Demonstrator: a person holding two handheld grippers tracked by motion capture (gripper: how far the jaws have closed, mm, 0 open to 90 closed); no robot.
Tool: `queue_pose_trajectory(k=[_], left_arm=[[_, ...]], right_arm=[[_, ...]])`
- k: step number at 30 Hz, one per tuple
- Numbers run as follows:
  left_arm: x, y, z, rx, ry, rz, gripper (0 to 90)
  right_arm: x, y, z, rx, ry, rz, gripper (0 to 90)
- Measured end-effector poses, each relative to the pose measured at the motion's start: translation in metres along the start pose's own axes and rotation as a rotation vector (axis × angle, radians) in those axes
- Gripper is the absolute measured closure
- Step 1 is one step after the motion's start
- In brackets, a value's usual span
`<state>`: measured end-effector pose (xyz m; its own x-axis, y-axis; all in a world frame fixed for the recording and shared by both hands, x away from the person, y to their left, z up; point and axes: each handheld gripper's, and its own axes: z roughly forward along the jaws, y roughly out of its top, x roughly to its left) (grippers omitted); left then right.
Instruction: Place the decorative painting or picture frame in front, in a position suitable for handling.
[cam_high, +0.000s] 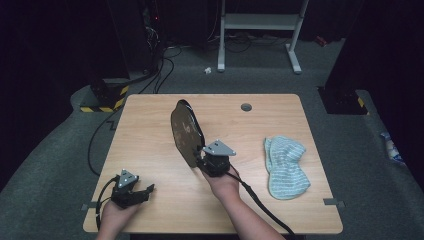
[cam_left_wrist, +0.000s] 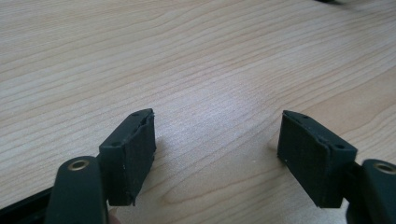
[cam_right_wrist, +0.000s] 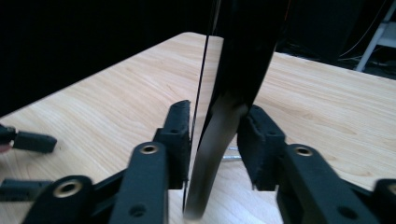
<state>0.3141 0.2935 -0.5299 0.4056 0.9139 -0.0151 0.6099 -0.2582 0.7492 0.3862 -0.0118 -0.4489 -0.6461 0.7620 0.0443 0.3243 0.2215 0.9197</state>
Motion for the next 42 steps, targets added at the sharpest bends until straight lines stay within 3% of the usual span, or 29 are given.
queue_pose_trajectory(k=[2, 7, 10, 17, 24, 31, 42], left_arm=[[0.000, 0.000, 0.000, 0.000, 0.000, 0.000, 27.9], [0.000, 0.000, 0.000, -0.001, -0.001, 0.000, 27.9], [0.000, 0.000, 0.000, -0.001, -0.001, -0.001, 27.9], [0.000, 0.000, 0.000, 0.000, 0.002, 0.001, 28.0], [0.000, 0.000, 0.000, 0.001, 0.004, 0.003, 28.1], [-0.001, 0.000, 0.000, 0.002, 0.005, 0.005, 28.1], [0.000, 0.000, 0.000, 0.000, 0.002, -0.002, 28.4]], right_arm=[[-0.001, 0.003, 0.005, -0.010, 0.000, 0.006, 61.8], [0.000, 0.005, 0.007, -0.023, -0.005, -0.004, 75.6], [-0.001, 0.005, 0.005, -0.017, 0.009, 0.010, 76.6], [0.000, 0.000, -0.010, -0.025, 0.040, 0.005, 77.3], [-0.006, -0.015, -0.041, -0.036, 0.074, 0.047, 77.3], [-0.008, -0.026, -0.066, -0.042, 0.082, 0.043, 77.6], [-0.010, -0.032, -0.072, -0.059, 0.078, 0.034, 76.8]])
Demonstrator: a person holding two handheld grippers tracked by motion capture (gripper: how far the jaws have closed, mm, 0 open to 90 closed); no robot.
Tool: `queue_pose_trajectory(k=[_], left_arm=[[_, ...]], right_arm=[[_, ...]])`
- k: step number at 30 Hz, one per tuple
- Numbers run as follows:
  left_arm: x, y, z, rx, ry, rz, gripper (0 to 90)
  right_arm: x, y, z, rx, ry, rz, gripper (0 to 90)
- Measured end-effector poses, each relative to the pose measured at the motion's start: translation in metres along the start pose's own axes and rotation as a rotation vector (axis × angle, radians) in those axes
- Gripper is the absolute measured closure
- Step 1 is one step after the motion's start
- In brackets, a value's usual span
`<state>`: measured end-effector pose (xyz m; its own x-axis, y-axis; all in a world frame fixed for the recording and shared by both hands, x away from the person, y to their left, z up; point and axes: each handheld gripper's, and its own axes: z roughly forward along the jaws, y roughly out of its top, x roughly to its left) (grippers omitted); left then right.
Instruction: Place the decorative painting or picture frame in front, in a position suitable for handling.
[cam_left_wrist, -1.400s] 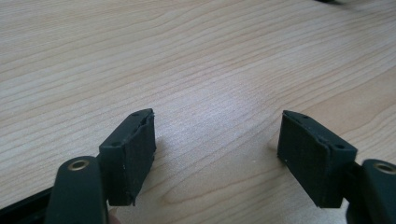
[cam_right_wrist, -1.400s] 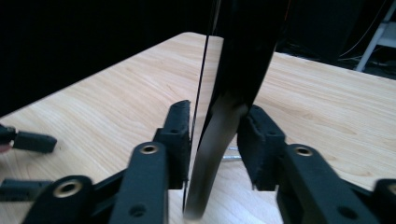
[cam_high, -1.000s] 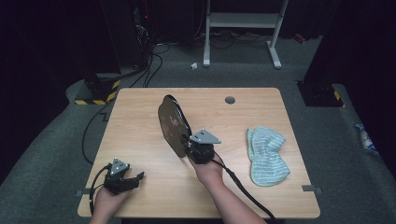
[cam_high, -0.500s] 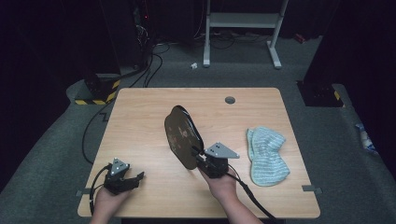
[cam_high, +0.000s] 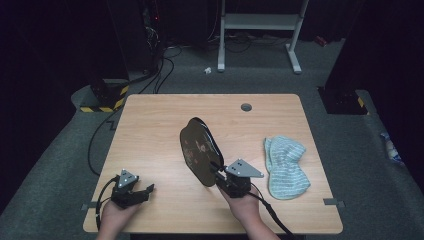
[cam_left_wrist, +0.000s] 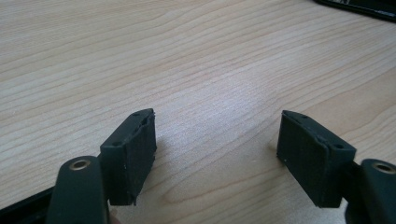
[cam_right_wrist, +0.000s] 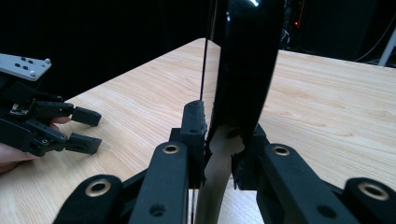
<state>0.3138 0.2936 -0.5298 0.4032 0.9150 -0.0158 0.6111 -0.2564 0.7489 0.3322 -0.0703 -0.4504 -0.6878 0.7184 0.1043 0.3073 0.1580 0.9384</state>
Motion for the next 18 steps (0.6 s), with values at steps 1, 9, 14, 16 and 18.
queue_pose_trajectory(k=[1, 9, 14, 16, 18], left_arm=[[0.000, 0.000, 0.000, 0.000, 0.000, 0.000, 28.4], [0.000, 0.000, 0.000, -0.001, 0.000, 0.000, 28.4], [0.000, 0.000, 0.000, -0.002, 0.000, 0.001, 28.7], [0.000, 0.000, -0.001, -0.002, 0.000, 0.002, 29.6], [0.000, 0.000, -0.001, 0.002, 0.002, 0.008, 33.0]], right_arm=[[0.000, 0.000, 0.000, -0.001, -0.001, -0.001, 76.5], [-0.001, -0.007, 0.000, 0.019, -0.011, 0.004, 59.4], [0.002, -0.017, -0.001, 0.042, -0.017, 0.000, 56.5], [0.004, -0.021, -0.001, 0.048, -0.018, -0.010, 58.5], [0.006, -0.025, -0.001, 0.047, -0.025, -0.024, 63.9]])
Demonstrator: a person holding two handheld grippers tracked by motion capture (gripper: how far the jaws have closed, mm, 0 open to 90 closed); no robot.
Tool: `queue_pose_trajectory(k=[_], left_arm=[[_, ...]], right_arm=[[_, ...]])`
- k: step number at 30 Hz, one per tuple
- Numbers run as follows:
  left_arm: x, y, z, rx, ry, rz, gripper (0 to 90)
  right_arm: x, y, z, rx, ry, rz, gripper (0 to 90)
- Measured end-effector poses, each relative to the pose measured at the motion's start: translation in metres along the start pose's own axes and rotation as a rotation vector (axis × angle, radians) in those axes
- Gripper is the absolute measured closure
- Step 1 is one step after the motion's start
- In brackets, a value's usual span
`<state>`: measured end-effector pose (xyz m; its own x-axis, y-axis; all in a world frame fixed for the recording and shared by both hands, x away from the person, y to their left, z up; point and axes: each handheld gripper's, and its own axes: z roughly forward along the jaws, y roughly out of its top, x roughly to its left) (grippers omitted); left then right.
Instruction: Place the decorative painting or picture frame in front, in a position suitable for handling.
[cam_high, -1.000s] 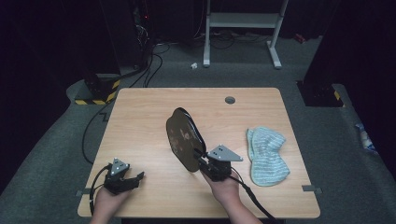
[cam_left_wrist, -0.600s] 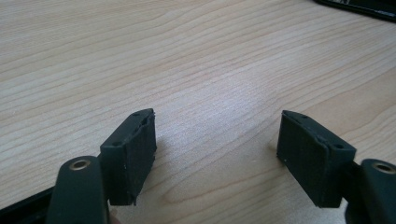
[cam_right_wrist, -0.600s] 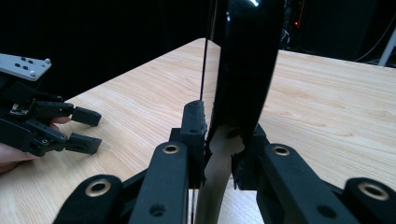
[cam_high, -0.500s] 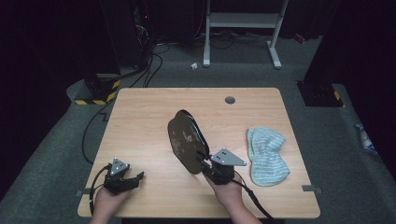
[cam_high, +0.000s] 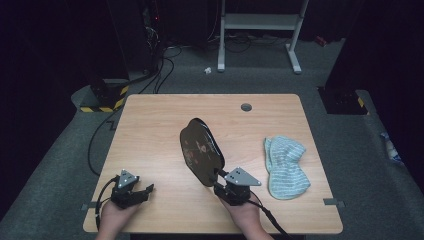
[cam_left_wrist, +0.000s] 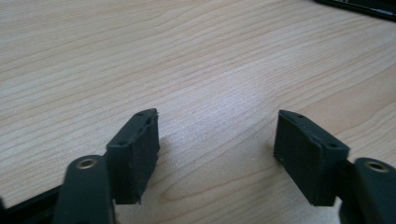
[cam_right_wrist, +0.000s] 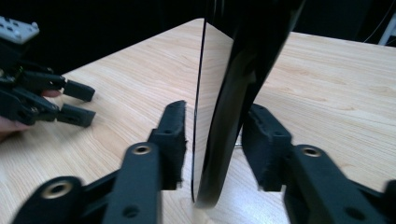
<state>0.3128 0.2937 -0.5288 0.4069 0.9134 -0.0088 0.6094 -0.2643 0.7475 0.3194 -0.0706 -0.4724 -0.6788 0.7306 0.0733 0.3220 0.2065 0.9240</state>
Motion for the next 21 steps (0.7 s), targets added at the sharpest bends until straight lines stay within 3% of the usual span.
queue_pose_trajectory(k=[2, 3, 6, 9, 14, 21], left_arm=[[0.000, 0.002, -0.001, 0.002, -0.013, -0.001, 34.9], [-0.001, 0.004, -0.002, -0.019, -0.033, -0.013, 35.7], [-0.004, 0.009, -0.004, -0.050, -0.047, -0.019, 35.2], [-0.011, 0.018, -0.007, -0.105, -0.106, -0.041, 33.9], [-0.016, 0.028, -0.009, -0.153, -0.165, -0.073, 32.1], [-0.027, 0.050, -0.001, -0.225, -0.196, -0.041, 27.2]], right_arm=[[0.001, -0.001, 0.000, -0.002, -0.001, -0.003, 67.0], [0.000, -0.003, -0.001, -0.004, -0.005, -0.007, 68.5], [-0.002, -0.004, -0.002, -0.003, -0.010, 0.001, 66.9], [-0.008, -0.006, -0.005, -0.002, -0.021, 0.017, 62.9], [-0.013, -0.007, -0.007, -0.004, -0.033, 0.019, 60.0], [-0.023, -0.009, -0.009, -0.007, -0.056, 0.019, 58.1]])
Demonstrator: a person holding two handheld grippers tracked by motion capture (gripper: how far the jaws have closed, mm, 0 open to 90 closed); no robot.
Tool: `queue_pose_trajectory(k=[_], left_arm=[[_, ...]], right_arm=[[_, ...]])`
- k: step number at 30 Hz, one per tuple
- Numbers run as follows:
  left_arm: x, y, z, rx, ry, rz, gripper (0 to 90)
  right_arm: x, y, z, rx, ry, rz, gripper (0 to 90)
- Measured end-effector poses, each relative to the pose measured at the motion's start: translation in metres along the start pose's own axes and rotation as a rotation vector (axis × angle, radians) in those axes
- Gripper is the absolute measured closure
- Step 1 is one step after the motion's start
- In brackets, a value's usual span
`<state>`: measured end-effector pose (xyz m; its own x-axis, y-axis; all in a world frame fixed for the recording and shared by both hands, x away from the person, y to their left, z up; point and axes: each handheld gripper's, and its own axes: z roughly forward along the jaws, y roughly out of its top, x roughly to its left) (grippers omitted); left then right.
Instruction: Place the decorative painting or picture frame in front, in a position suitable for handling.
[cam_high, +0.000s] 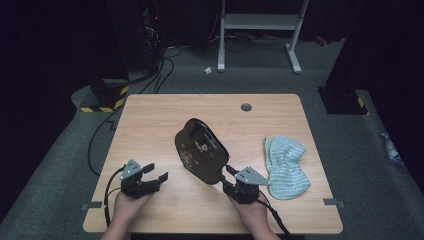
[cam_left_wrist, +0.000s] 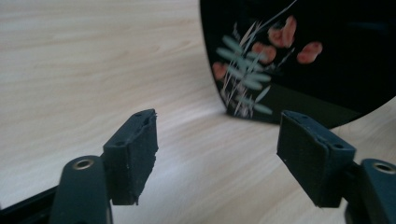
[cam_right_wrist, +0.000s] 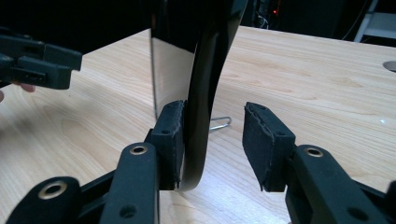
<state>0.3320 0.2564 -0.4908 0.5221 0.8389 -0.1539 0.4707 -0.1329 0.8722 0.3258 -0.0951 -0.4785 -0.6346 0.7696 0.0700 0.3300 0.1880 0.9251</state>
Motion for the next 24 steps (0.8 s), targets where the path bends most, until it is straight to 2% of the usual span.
queue_pose_trajectory(k=[3, 7, 10, 15, 19, 21, 24], left_arm=[[-0.002, 0.008, 0.018, 0.000, -0.022, 0.020, 25.6], [-0.002, 0.013, 0.031, -0.011, -0.031, 0.009, 25.5], [-0.001, 0.014, 0.034, -0.013, -0.036, -0.003, 25.6], [-0.006, 0.016, 0.038, -0.029, -0.050, 0.007, 25.9], [-0.008, 0.015, 0.038, -0.042, -0.043, 0.007, 27.1], [-0.009, 0.014, 0.038, -0.050, -0.048, -0.001, 27.8], [-0.010, 0.013, 0.038, -0.048, -0.052, 0.009, 28.7]], right_arm=[[-0.004, 0.000, 0.000, -0.004, -0.012, 0.001, 57.7], [-0.008, 0.000, 0.002, -0.008, -0.021, 0.003, 57.5], [-0.010, 0.001, 0.005, -0.005, -0.030, -0.001, 57.0], [-0.017, 0.002, 0.012, -0.009, -0.057, -0.003, 55.9], [-0.025, 0.004, 0.018, -0.002, -0.079, 0.014, 55.5], [-0.027, 0.006, 0.021, 0.003, -0.081, 0.018, 55.4], [-0.028, 0.009, 0.027, 0.010, -0.085, 0.010, 54.7]])
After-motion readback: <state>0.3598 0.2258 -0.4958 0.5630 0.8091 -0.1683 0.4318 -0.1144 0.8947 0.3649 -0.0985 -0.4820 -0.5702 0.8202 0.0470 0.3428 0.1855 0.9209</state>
